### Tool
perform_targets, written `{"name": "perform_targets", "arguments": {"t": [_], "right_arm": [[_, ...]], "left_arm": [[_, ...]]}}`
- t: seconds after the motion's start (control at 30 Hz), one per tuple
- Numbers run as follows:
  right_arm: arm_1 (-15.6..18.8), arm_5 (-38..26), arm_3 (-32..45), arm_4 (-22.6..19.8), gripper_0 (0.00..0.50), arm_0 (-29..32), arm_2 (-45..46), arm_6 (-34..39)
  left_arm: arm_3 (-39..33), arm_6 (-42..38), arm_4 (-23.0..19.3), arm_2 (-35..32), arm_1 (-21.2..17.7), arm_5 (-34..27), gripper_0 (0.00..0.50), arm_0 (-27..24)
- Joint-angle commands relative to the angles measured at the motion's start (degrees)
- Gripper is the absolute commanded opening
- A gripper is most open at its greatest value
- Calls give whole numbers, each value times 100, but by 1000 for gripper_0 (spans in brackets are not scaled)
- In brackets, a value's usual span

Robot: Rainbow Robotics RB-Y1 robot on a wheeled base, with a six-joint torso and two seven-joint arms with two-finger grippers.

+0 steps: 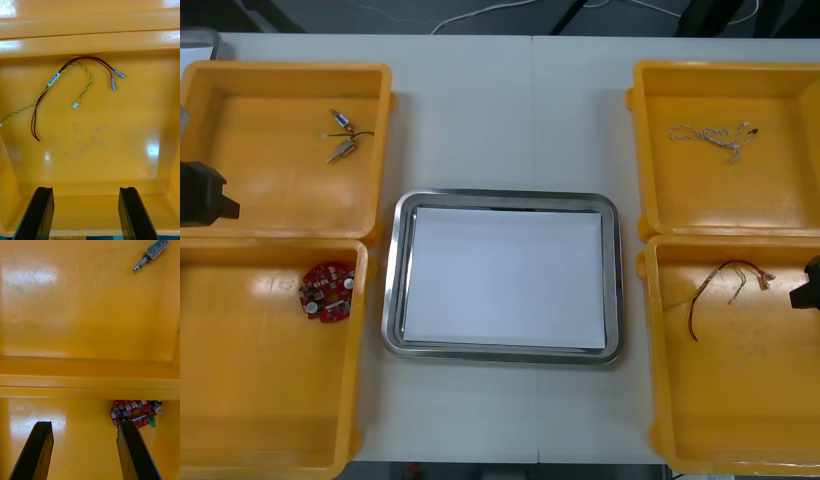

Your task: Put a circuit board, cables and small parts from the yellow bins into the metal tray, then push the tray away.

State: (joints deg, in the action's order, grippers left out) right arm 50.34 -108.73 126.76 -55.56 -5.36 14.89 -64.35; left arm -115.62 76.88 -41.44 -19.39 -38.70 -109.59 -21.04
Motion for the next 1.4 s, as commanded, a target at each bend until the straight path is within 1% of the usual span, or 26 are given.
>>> {"name": "perform_targets", "arguments": {"t": [0.03, 0.97, 1.0, 1.03, 1.07, 1.1, 1.27, 1.4], "right_arm": [[152, 36, 156, 45, 500, 88, 181, 19], [152, 36, 156, 45, 500, 88, 181, 19], [152, 36, 156, 45, 500, 88, 181, 19], [152, 36, 156, 45, 500, 88, 181, 19], [-7, 36, 147, -17, 500, 255, 58, 19], [-77, 53, 147, -52, 500, 290, 49, 28], [-182, 89, 314, -78, 500, 299, 58, 90], [-332, 115, 375, -52, 500, 352, 58, 107]], "left_arm": [[-110, -314, -22, -188, -244, -41, 500, -23], [-110, -314, -22, -188, -244, -41, 500, -23], [-57, 187, -22, -179, -121, -41, 500, 179], [-57, 178, -22, -179, -112, -41, 500, 188], [-48, 178, -31, -206, -103, -41, 500, 205], [-48, 196, -66, -215, -121, -41, 500, 188], [-66, 231, -136, -250, -121, -41, 500, 214], [-285, 204, -119, -285, -103, -41, 500, 381]]}}
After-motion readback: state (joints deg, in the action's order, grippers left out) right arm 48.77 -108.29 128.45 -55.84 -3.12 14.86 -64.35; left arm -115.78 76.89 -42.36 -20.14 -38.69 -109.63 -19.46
